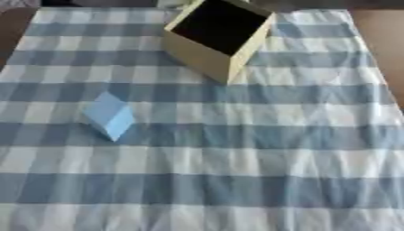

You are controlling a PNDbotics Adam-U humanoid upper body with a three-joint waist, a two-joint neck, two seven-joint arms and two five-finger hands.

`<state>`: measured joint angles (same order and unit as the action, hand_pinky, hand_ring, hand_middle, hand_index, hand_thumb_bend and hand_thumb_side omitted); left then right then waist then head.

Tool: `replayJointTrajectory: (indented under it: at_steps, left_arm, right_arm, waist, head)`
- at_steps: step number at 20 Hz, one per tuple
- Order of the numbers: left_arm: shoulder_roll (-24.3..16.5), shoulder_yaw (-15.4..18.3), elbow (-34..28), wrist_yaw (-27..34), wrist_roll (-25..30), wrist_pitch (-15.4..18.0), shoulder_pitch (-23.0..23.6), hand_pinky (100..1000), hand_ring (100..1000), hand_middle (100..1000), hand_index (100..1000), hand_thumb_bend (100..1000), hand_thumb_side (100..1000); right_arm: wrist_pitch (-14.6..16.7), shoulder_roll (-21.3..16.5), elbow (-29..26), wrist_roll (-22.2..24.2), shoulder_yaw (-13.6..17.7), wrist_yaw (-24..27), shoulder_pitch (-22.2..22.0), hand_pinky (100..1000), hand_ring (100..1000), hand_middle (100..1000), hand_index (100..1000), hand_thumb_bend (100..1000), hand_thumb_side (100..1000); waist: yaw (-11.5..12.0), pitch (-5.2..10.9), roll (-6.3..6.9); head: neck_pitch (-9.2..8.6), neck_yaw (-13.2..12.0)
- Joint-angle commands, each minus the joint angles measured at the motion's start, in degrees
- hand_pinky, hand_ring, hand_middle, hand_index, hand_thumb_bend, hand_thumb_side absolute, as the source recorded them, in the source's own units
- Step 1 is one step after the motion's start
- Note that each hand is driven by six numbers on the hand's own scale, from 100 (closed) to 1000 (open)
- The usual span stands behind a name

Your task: Pick up objects on the table and place them in the box.

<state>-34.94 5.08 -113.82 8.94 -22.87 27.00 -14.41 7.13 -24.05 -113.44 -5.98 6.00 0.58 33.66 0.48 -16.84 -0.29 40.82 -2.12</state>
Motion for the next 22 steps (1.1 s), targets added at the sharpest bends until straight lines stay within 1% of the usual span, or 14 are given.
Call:
replayJointTrajectory:
  at_steps: [1,3,6,10,12,13,14,17,18,19,20,22]
  left_arm:
    - [-3.92,-0.38,-0.77,-1.85,1.71,-0.41,0.17,588,733,755,812,132,628]
    - [-6.48,-1.4,-0.77,-3.49,3.31,-1.19,0.69,592,735,755,822,120,596]
    - [-10.29,-3.54,-0.77,-5.85,5.67,-2.58,1.07,598,737,755,833,101,588]
    - [-15.47,-7.91,-0.77,-9.04,8.85,-5.61,-0.13,615,747,761,858,118,599]
    - [-18.13,-10.17,-0.77,-10.67,10.49,-7.24,-1.83,630,756,766,868,153,591]
    - [-19.4,-11.26,-0.77,-11.45,11.27,-7.98,-2.88,641,763,771,879,198,573]
    - [-20.62,-12.31,-0.77,-12.2,12.02,-8.49,-3.99,644,765,773,884,213,571]
    - [-24.25,-15.15,-0.77,-14.44,14.25,-8.96,-7.4,668,780,781,900,397,567]
    - [-25.52,-16.09,-0.77,-15.22,15.04,-8.98,-8.63,673,783,782,903,442,568]
    - [-26.91,-16.92,-0.77,-16.07,15.89,-8.98,-9.81,679,787,781,905,507,575]
    - [-28.33,-17.68,-0.77,-16.95,16.76,-8.89,-10.79,683,790,781,906,548,586]
    - [-31.2,-18.62,-0.77,-18.71,18.53,-8.28,-12.02,695,798,774,902,661,613]
  right_arm:
    - [-0.06,-1.73,-1.15,0.11,0.36,-0.39,0.43,740,757,714,852,100,924]
    - [-0.12,-2.12,-1.15,0.21,0.24,-0.49,0.43,740,757,714,852,100,926]
    - [-0.26,-2.79,-1.15,0.33,0.11,-0.61,0.34,740,757,714,852,100,927]
    - [-0.45,-3.08,-1.15,0.58,-0.12,-0.61,0.4,739,756,714,851,100,930]
    - [-0.51,-3.19,-1.15,0.72,-0.23,-0.58,0.53,739,756,714,851,100,931]
    - [-0.52,-3.23,-1.15,0.79,-0.3,-0.53,0.6,739,756,714,851,100,932]
    - [-0.55,-3.27,-1.14,0.88,-0.39,-0.48,0.66,739,756,714,851,100,932]
    - [-0.65,-3.22,-1.13,1.1,-0.56,-0.4,0.84,739,755,714,851,100,934]
    - [-0.67,-3.17,-1.12,1.19,-0.63,-0.36,0.9,739,755,713,851,100,935]
    - [-0.69,-3.09,-1.09,1.27,-0.69,-0.3,0.97,739,754,713,851,100,935]
    - [-0.7,-2.99,-1.06,1.36,-0.75,-0.23,1.06,739,754,713,851,100,936]
    - [-0.69,-2.79,-1.02,1.51,-0.87,-0.08,1.29,739,754,713,851,100,936]
  waist:
    - [0.15,1.06,0.33]
    - [0.17,1.08,0.59]
    - [0.27,1.05,1.04]
    - [0.17,0.87,1.29]
    - [0.02,0.76,1.21]
    - [-0.02,0.73,1.15]
    - [-0.08,0.7,1.1]
    - [-0.24,0.61,1.0]
    - [-0.31,0.57,0.96]
    - [-0.41,0.52,0.88]
    - [-0.57,0.46,0.8]
    - [-0.96,0.37,0.65]
  head:
    - [0.28,0.36]
    - [0.16,0.71]
    - [0.17,1.18]
    - [-0.2,1.27]
    - [-0.37,1.39]
    - [-0.36,1.43]
    - [-0.33,1.42]
    - [-0.35,1.36]
    - [-0.38,1.33]
    - [-0.45,1.26]
    - [-0.5,1.12]
    - [-0.63,0.72]
